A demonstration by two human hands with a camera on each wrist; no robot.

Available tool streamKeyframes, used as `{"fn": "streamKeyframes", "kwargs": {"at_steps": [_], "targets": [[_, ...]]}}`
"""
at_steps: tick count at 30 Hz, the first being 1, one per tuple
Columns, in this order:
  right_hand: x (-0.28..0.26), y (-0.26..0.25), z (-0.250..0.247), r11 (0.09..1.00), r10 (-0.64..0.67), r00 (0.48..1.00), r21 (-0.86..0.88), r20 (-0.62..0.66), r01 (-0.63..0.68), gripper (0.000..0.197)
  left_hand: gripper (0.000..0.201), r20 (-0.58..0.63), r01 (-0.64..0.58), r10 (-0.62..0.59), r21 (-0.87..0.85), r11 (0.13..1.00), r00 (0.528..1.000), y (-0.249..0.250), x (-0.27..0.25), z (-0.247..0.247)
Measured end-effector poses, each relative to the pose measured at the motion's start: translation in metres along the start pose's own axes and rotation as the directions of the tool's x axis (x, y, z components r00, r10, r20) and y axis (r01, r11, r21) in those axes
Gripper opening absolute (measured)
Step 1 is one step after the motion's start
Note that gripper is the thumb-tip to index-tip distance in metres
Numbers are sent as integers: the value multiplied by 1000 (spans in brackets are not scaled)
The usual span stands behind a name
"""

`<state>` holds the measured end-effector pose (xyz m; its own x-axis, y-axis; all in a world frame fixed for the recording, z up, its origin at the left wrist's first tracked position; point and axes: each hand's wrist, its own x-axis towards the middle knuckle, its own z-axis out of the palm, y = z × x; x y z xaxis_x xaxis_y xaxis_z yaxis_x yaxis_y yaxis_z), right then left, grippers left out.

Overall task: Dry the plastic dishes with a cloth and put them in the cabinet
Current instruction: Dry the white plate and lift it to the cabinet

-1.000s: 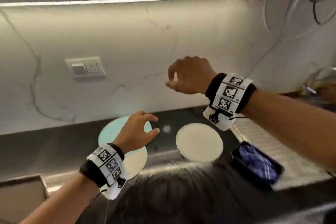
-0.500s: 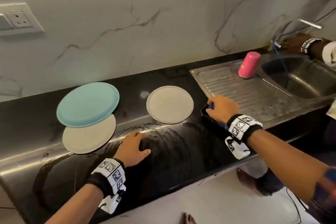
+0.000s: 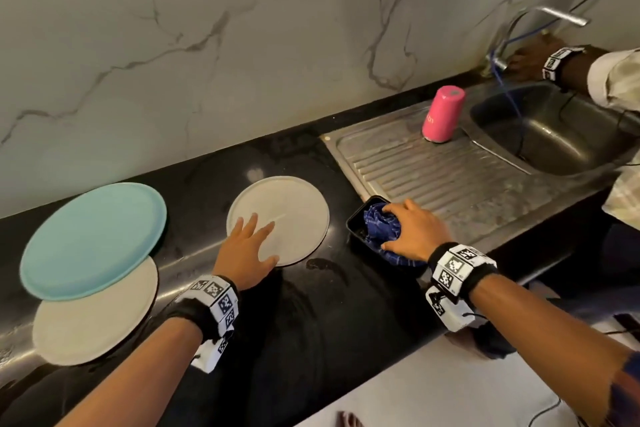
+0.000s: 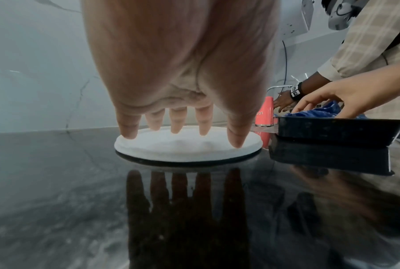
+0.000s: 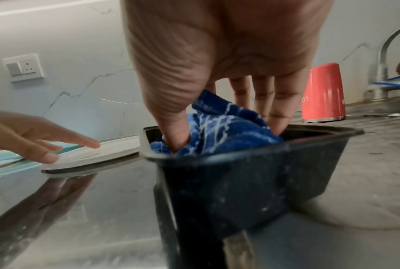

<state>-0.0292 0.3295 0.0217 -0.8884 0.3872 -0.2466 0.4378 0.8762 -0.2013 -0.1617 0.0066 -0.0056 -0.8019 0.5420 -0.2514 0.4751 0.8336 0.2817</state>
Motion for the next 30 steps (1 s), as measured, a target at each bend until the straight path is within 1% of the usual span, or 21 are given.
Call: {"fn": "streamKeyframes", "kwargs": {"at_steps": [4,7,10,14,17,19,21,24,26,28,30], "targets": [[4,3,13,999,9,1000,-39,-5,-9,84,66,87,12,-18,74,997,996,4,6,13],[10,1,18,999,8,1000,-42,9,-8,79,60,80,13,-18,56,998,997,1,-3,19],[14,-1,17,1000,10,1000,-11,22,-10,69,58,81,12,-15,40,999,997,-1,-18,18],[16,-3,7,1000,3,1000,-15,2,-3,58,57,81,5,-8,30,1000,997,-8,-54,25],[9,-6,-7,1000,10,999,4,-49,-10,52,60,86,10,-9,-7,1000,996,-14,-87,33],[1,-14,-20,1000,-3,994,13,-107,4,49,64,89,15,-14,-13,1000,996,-19,-110,39],[-10,-28,-31,998,-46,985,27,-166,51,50,65,84,25,-24,-12,1000,996,-24,-134,44],[-26,-51,-42,987,-122,963,77,-242,144,52,57,81,55,-53,-15,998,995,-29,-162,47],[-36,-71,-40,973,-172,953,108,-250,204,52,56,49,76,-75,-17,997,996,-31,-178,46],[-45,-93,-27,962,-213,956,130,-203,242,50,57,-42,119,-123,-86,989,991,-33,-190,45],[-55,-115,-6,953,-254,959,138,-125,270,48,61,-154,201,-232,-190,961,961,-39,-200,45]]}}
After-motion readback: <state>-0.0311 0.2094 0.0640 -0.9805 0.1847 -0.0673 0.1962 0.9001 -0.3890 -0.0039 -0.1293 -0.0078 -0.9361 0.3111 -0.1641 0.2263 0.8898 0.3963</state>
